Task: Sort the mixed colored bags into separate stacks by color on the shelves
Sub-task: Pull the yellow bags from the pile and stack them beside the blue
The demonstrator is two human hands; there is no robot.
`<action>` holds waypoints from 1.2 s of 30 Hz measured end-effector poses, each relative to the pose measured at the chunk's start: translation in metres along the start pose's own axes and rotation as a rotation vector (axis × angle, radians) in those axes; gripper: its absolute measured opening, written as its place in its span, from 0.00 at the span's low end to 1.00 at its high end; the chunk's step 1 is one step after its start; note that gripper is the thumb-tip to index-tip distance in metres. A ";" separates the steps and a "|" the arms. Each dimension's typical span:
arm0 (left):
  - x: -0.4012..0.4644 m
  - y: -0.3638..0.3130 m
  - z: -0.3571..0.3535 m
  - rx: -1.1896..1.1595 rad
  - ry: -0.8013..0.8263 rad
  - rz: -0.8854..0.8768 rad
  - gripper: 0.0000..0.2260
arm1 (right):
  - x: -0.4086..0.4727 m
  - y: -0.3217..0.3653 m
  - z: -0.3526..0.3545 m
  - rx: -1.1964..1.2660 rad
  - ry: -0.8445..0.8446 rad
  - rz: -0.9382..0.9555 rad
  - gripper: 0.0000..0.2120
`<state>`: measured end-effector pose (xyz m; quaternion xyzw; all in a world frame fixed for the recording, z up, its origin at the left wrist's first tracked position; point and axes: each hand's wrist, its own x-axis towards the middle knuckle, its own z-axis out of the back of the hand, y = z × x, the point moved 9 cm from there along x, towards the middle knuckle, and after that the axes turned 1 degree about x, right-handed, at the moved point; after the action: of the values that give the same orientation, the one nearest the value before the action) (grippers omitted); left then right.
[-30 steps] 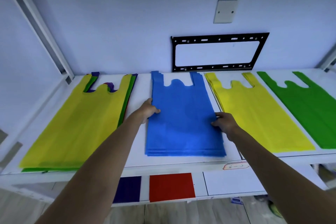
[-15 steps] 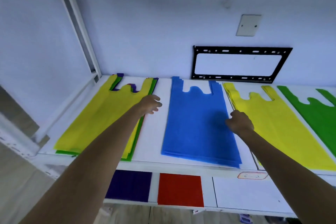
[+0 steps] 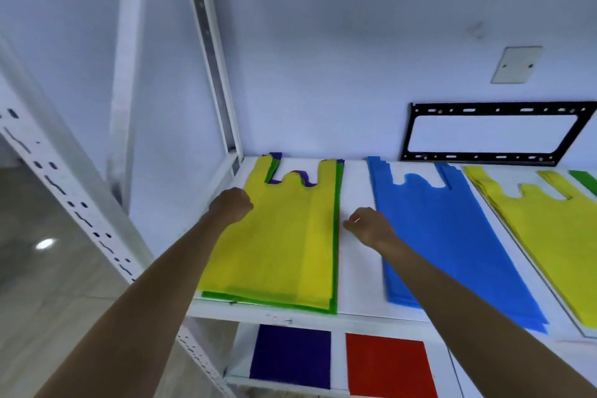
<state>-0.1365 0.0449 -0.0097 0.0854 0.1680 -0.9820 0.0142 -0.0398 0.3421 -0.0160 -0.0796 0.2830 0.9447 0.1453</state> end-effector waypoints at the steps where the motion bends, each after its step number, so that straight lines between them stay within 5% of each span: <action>1: 0.003 0.015 -0.003 0.001 0.007 0.021 0.16 | 0.001 0.006 -0.015 0.014 0.019 -0.019 0.19; 9: 0.022 0.066 -0.040 -0.106 0.071 -0.013 0.22 | 0.002 0.012 -0.068 0.082 -0.040 -0.213 0.23; 20: 0.024 0.054 -0.034 -0.098 -0.110 -0.101 0.21 | -0.001 0.013 -0.045 0.158 -0.256 -0.261 0.02; 27: 0.030 0.047 -0.031 -0.134 -0.090 -0.121 0.20 | -0.008 -0.001 -0.049 0.239 -0.250 -0.309 0.06; 32: 0.036 0.039 -0.040 -0.181 -0.018 -0.116 0.22 | -0.010 0.000 -0.068 0.487 -0.134 -0.337 0.20; 36: 0.037 0.027 -0.048 -0.231 0.012 -0.118 0.19 | -0.012 0.002 -0.071 0.594 -0.091 -0.359 0.19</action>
<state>-0.1637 0.0352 -0.0698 0.0789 0.2847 -0.9547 -0.0346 -0.0239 0.2980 -0.0710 -0.0403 0.5203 0.7831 0.3383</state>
